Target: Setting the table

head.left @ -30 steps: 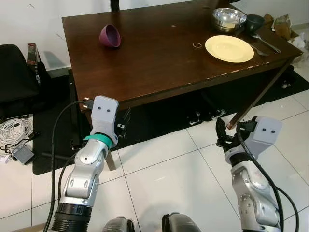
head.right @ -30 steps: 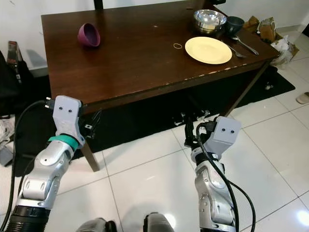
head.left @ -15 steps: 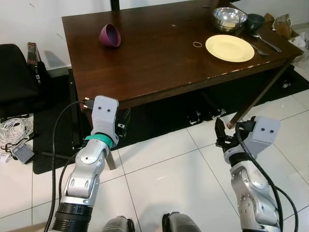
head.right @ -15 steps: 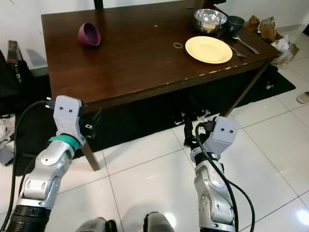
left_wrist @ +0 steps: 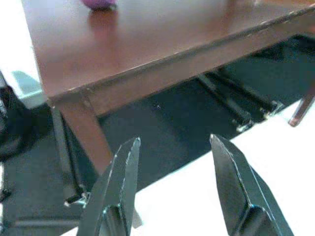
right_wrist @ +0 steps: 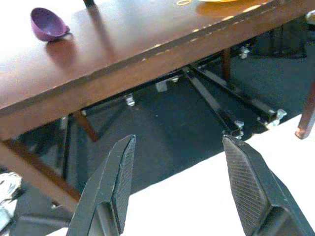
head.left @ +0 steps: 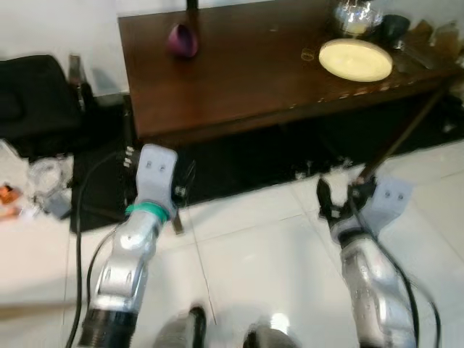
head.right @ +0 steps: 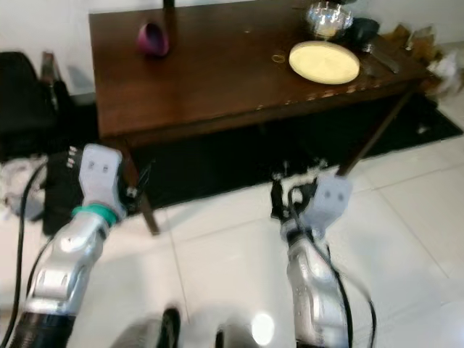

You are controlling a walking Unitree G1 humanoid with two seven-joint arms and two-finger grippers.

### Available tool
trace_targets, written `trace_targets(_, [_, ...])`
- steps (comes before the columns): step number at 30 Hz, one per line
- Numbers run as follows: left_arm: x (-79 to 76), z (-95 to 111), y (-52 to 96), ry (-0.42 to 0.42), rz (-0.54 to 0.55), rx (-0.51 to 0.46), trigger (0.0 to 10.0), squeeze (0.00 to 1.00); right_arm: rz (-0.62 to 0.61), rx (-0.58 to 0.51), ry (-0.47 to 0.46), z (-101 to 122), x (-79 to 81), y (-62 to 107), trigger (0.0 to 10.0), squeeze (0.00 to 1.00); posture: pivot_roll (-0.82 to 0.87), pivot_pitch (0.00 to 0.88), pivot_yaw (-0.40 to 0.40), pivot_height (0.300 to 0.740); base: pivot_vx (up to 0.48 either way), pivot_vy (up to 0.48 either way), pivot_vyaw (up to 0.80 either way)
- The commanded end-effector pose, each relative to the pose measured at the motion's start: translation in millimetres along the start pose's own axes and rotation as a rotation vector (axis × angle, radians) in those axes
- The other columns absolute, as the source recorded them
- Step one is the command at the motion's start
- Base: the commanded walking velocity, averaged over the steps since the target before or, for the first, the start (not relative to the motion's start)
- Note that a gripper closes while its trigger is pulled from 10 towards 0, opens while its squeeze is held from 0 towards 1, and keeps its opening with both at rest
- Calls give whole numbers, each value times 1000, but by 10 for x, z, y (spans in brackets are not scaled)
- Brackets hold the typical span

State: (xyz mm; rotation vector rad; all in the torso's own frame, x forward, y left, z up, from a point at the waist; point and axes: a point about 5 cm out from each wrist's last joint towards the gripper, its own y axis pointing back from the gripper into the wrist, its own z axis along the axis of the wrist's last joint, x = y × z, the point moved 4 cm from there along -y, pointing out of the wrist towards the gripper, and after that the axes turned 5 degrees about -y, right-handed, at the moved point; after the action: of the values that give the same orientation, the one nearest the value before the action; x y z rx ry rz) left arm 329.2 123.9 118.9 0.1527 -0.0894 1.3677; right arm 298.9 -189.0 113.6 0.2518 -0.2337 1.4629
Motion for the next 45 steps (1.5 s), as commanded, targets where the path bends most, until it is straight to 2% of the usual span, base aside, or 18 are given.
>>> trace_targets(1, [-31,5,-5,-11,-13,4,10000,0,-20,11,-5,-28,-42,20,10000,0,-107,0,42,740,-405,0,0])
trace_targets(13, [-30,10,-13,-14,-16,4,10000,0,-26,13,-9,-44,-40,25,10000,0,-108,0,49,740,-390,0,0])
trace_targets(19, [-40,-8,-20,-17,-21,18,10000,0,-28,15,-10,-49,-43,23,10000,0,-108,0,50,740,0,0,0])
trace_targets(24, [-39,-6,-35,14,-21,24,10000,0,-32,15,-9,-49,-48,24,10000,0,-109,0,51,740,0,0,0])
trace_targets(33, [13,12,-94,9,13,23,10000,0,-46,9,-8,-37,-71,20,10000,0,-111,0,51,740,0,0,0])
trace_targets(40, [19,29,-112,-14,17,12,10000,0,-49,10,-9,-44,-78,18,10000,0,-114,0,53,740,0,0,0])
trace_targets(45, [0,52,-125,-49,1,-11,10000,0,-52,19,-5,-73,-89,30,10000,0,-115,0,54,740,397,0,0])
